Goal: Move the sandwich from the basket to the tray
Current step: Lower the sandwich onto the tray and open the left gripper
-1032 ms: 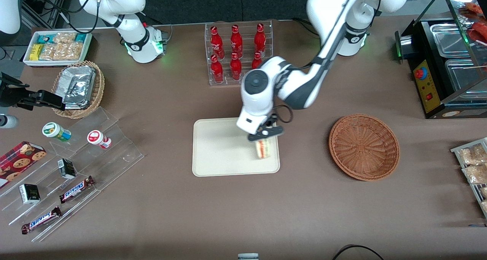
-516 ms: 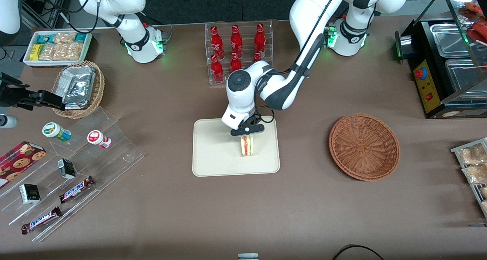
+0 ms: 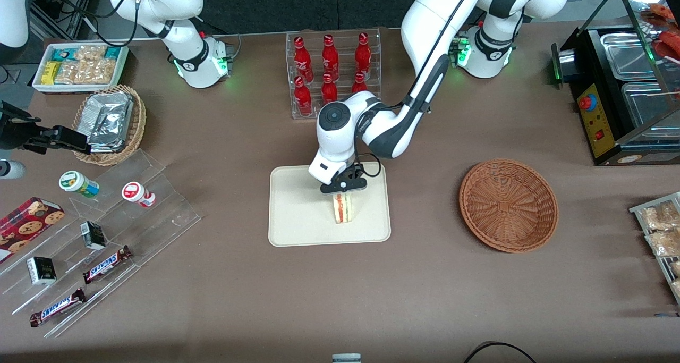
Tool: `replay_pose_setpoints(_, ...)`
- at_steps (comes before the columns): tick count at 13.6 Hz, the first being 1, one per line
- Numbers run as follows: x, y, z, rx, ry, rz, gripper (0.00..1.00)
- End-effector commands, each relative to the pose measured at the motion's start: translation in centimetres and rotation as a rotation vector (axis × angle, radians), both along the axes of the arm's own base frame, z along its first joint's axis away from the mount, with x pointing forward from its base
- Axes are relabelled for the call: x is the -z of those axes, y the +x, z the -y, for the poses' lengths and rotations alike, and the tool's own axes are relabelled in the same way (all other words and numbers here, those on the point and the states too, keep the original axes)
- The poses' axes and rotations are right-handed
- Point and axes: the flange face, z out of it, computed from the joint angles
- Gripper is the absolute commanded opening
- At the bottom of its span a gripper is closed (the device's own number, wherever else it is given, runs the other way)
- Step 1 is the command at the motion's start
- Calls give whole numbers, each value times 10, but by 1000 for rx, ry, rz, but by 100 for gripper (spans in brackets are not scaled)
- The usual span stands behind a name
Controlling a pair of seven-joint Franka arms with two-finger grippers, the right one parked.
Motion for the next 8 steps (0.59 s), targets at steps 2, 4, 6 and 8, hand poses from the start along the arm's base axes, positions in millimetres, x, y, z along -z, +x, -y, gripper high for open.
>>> replay_pose_setpoints(2, -87, 7, -12, -131, 18, 3, 100)
replay_pose_setpoints(4, -153, 33, -62, -294, 25, 8, 100)
replay_pose_setpoints(6, -210, 52, -121, -362, 58, -13, 100)
replay_pose_setpoints(8, -268, 49, -179, -355, 92, -55, 100)
